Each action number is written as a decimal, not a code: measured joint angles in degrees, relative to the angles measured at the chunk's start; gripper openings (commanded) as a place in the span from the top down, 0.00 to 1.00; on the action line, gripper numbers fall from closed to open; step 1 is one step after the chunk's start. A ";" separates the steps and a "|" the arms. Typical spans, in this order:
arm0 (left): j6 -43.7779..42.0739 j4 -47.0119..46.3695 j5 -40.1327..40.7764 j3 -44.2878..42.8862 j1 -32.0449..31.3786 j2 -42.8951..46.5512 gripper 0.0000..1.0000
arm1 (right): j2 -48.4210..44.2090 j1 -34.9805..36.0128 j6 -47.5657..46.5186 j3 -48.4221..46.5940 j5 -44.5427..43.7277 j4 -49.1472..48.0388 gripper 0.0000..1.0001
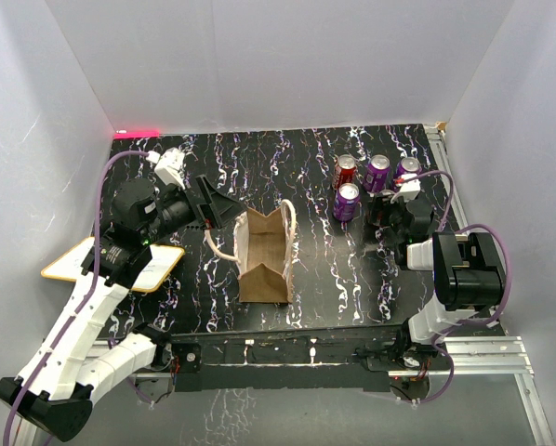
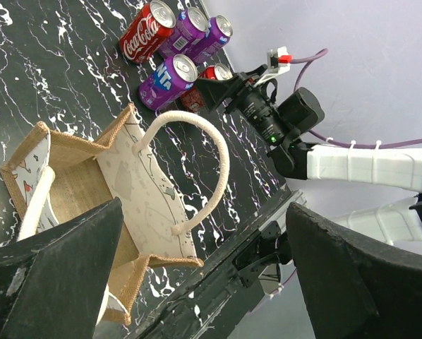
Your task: Take the beverage out of the canvas bag
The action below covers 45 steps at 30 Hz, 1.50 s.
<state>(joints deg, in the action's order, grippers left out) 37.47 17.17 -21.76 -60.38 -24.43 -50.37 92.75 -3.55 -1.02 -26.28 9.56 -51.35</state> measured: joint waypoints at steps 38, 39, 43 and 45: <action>-17.27 3.26 24.41 -11.50 0.00 1.68 0.03 | -49.18 8.09 15.61 -61.07 7.69 88.96 0.02; -18.16 3.23 25.31 -11.96 0.00 2.97 0.03 | -49.79 8.76 15.19 -62.58 6.99 89.72 0.02; -21.64 3.23 28.04 -12.72 0.00 8.48 0.03 | -51.12 12.15 13.22 -67.32 2.78 91.71 0.02; -22.95 3.15 28.92 -12.96 0.00 10.58 0.03 | -51.78 13.53 12.41 -68.04 -0.07 92.45 0.02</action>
<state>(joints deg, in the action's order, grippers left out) 14.52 20.32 7.16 -73.34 -24.43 -39.79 40.97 9.98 11.40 -94.32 9.50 41.10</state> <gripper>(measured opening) 0.970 0.982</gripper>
